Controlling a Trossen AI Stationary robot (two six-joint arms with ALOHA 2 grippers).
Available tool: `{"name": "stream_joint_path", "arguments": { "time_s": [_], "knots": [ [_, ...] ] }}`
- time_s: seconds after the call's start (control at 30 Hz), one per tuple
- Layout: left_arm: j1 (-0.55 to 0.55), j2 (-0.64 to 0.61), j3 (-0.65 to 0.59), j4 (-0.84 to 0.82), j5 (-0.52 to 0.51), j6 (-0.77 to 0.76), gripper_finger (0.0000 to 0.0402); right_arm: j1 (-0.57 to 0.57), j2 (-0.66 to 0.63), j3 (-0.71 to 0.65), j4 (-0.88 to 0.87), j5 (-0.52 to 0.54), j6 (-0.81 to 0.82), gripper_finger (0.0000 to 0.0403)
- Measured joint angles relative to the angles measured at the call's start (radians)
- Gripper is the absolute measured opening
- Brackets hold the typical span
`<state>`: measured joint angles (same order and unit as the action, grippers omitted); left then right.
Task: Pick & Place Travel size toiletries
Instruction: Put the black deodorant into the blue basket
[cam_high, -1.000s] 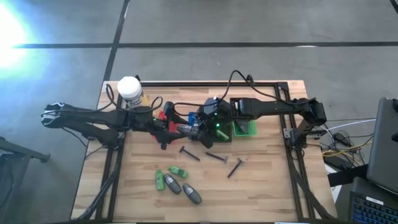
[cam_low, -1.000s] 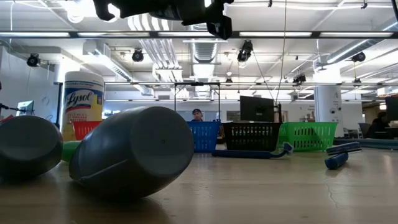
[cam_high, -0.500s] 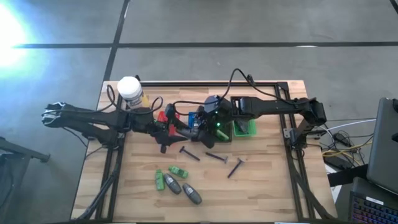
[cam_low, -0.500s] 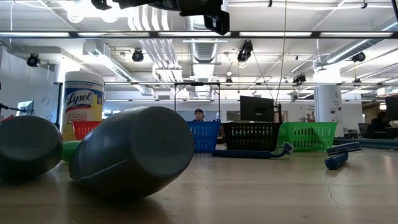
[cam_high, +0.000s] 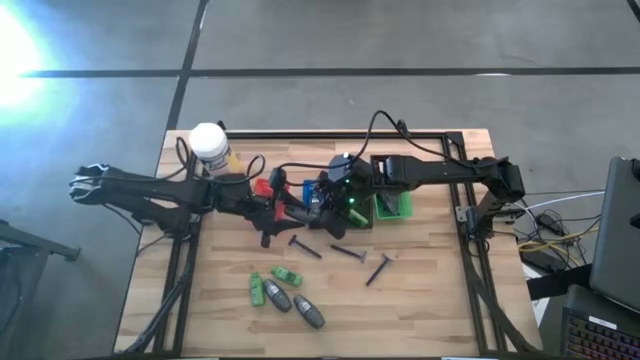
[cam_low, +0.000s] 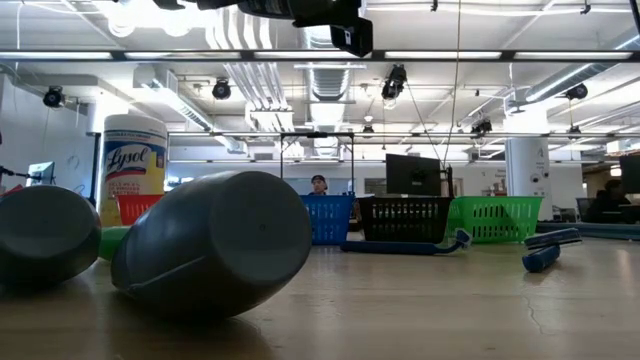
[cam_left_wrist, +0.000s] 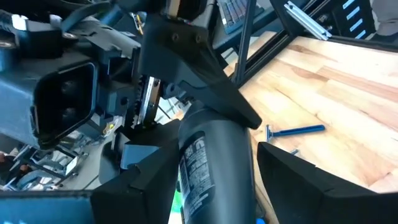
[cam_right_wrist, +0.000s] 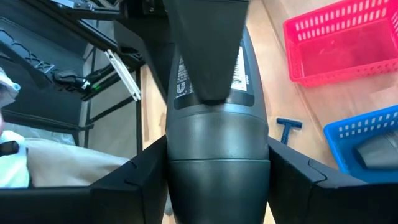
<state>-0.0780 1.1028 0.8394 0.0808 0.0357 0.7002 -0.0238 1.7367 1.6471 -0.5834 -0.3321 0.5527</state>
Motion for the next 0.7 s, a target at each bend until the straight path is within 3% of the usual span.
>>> {"name": "stream_joint_path", "arguments": {
  "time_s": [0.7],
  "knots": [
    [0.005,0.014,-0.004,0.012,-0.016,0.058,0.0205,0.010,0.001,0.000,0.003,-0.036,0.015,0.0197]
  ]
}}
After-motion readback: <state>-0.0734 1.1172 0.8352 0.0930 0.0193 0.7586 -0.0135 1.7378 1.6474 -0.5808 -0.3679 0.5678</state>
